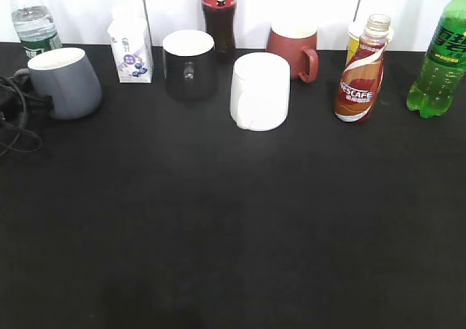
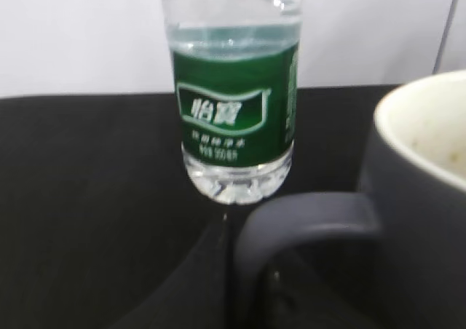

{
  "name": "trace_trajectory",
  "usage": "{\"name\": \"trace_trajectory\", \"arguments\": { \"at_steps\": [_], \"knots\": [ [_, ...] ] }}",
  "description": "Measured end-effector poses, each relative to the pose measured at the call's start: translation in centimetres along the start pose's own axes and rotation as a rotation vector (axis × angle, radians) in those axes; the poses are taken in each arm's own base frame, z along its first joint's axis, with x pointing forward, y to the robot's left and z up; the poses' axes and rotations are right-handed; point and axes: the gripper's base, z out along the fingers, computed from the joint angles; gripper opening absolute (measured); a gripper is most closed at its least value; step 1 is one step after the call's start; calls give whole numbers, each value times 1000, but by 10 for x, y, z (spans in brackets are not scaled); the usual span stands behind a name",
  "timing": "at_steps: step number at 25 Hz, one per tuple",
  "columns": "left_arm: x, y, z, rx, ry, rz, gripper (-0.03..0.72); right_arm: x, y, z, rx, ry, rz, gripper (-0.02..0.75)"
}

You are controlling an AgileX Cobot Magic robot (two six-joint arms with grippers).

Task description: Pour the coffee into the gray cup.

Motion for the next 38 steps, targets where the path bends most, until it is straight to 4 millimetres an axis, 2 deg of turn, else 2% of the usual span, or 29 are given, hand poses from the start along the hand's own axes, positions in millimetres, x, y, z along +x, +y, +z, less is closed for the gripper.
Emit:
{"name": "trace_trajectory", "arguments": {
  "at_steps": [2,4,11,13,16,20,23,25,27,29,31,34,38],
  "knots": [
    [-3,0,-1,1,-12,3,42,0,0,0,0,0,0,531],
    [-17,-1,-12,0,-50,5,42,0,0,0,0,0,0,531],
    [-52,-8,-85,9,-143,19,42,0,0,0,0,0,0,531],
    [-62,-15,-101,64,-183,60,42,0,0,0,0,0,0,531],
    [-77,-39,-109,150,-235,81,42,0,0,0,0,0,0,531],
    [-74,-87,-116,326,-209,103,42,0,0,0,0,0,0,531],
    [-65,-117,-127,443,-174,119,42,0,0,0,0,0,0,531],
    [-55,-127,-136,489,-143,127,42,0,0,0,0,0,0,529],
    [-47,-127,-142,500,-115,130,42,-3,0,-2,-2,-27,0,494],
    [-43,-126,-145,503,-107,129,42,-23,2,-2,-13,-174,0,459],
    [-43,-126,-146,504,-108,128,42,-46,3,14,-9,-257,-19,452],
    [-43,-126,-146,505,-107,129,42,-69,7,57,-16,-206,-34,452],
    [-42,-126,-146,505,-105,129,42,-89,12,113,-34,-185,-44,452]
  ]
}}
